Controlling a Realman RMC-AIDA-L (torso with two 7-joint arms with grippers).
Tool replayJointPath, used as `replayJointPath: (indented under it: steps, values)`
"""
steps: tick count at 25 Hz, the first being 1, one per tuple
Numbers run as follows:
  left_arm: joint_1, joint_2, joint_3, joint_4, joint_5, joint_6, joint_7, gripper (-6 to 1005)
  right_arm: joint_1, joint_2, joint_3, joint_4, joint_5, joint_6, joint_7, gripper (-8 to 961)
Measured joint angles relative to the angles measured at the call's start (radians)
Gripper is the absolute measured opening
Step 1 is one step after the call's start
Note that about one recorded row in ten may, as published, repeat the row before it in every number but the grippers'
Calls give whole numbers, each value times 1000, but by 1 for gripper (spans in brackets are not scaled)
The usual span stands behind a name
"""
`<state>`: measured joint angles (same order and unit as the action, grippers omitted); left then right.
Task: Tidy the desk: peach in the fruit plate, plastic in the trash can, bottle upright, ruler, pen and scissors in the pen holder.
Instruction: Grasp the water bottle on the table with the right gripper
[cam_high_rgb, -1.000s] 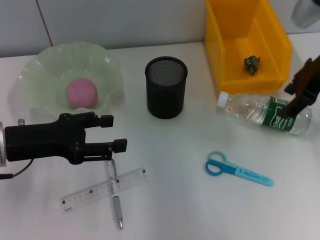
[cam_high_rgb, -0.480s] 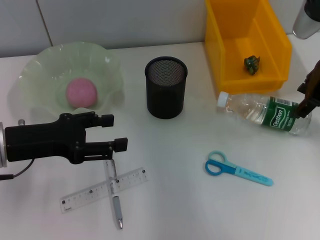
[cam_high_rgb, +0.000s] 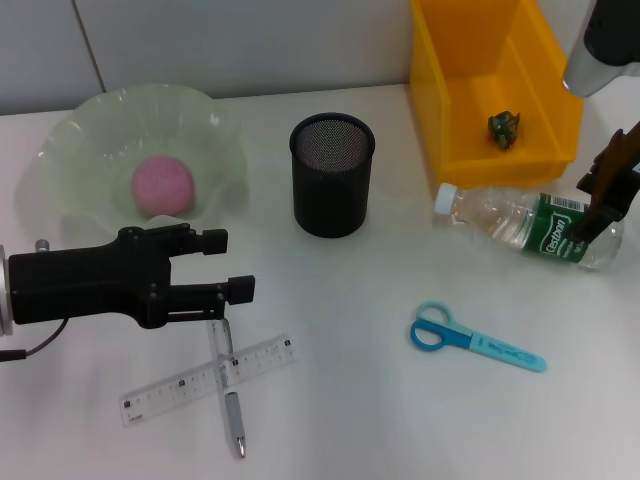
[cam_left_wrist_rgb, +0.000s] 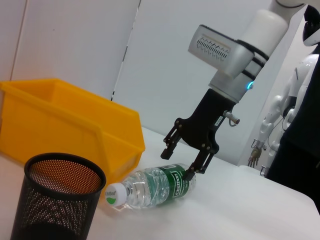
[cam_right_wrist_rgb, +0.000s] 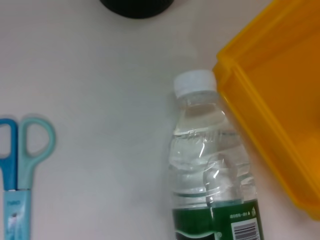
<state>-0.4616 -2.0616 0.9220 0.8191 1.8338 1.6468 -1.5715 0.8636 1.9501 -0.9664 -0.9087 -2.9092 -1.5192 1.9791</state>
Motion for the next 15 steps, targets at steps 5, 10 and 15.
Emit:
replayJointPath:
  steps: [5, 10, 15]
  values:
    - [0, 1, -5, 0, -8, 9, -2, 805, 1, 5, -10, 24, -1, 38, 0, 742]
    - [0, 2, -9, 0, -9, 13, -2, 805, 2, 12, -14, 43, -2, 64, 0, 742]
    - [0, 4, -9, 0, -9, 13, -2, 805, 7, 22, -22, 77, -8, 94, 0, 742]
